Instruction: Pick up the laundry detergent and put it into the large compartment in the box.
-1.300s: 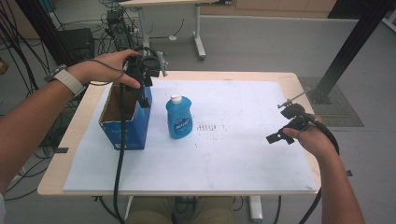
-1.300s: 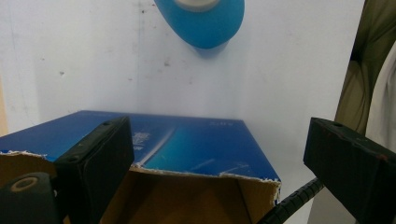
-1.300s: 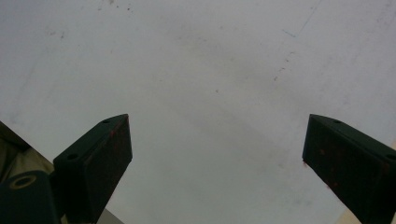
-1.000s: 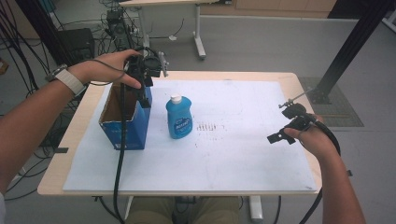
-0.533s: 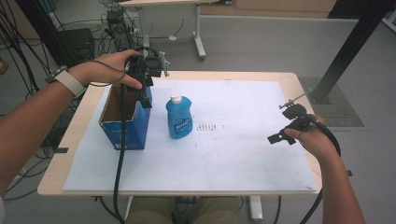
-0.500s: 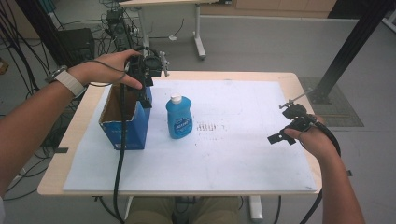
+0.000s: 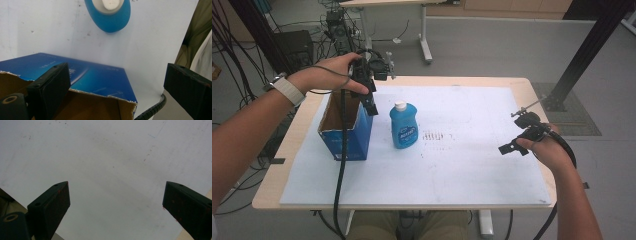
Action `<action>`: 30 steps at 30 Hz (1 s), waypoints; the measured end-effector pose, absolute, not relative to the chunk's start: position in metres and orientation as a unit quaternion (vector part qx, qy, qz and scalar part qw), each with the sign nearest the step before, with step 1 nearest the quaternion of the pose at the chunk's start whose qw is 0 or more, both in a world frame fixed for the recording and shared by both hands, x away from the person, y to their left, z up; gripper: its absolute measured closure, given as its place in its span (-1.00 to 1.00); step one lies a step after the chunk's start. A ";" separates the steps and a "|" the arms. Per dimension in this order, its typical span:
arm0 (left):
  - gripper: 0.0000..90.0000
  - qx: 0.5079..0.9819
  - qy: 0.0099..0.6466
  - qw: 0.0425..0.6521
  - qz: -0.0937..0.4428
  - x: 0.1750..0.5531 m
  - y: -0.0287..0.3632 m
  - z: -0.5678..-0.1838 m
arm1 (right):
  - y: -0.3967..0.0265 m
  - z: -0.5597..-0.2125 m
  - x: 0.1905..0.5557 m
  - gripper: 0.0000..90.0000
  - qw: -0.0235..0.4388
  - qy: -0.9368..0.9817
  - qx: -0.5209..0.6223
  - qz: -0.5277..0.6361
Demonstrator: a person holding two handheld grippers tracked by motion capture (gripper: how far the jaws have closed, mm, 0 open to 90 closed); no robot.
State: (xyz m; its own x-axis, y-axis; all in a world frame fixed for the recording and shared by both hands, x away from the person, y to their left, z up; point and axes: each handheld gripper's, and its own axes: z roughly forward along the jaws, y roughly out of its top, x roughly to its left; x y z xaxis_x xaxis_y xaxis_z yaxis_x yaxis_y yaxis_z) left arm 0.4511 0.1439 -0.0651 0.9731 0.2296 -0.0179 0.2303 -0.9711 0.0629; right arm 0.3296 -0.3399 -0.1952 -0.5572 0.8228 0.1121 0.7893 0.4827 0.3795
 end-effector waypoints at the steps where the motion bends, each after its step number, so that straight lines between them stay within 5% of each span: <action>1: -0.84 0.992 0.121 0.033 -0.005 0.451 0.144 -0.065 | -0.340 -0.195 0.330 -0.83 0.042 0.860 0.468 0.196; 30: -0.84 0.966 0.255 0.035 -0.014 0.464 0.112 -0.068 | -0.339 -0.194 0.330 -0.83 0.046 0.861 0.467 0.196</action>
State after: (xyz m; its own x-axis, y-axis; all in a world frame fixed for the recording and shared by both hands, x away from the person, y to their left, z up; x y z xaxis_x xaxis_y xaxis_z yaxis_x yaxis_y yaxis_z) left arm 0.4641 0.1123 -0.0683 0.8692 0.4925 -0.0450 0.4945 -0.8672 0.0595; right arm 0.3300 -0.3385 -0.1941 -0.5599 0.8219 0.1050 0.7861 0.4869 0.3809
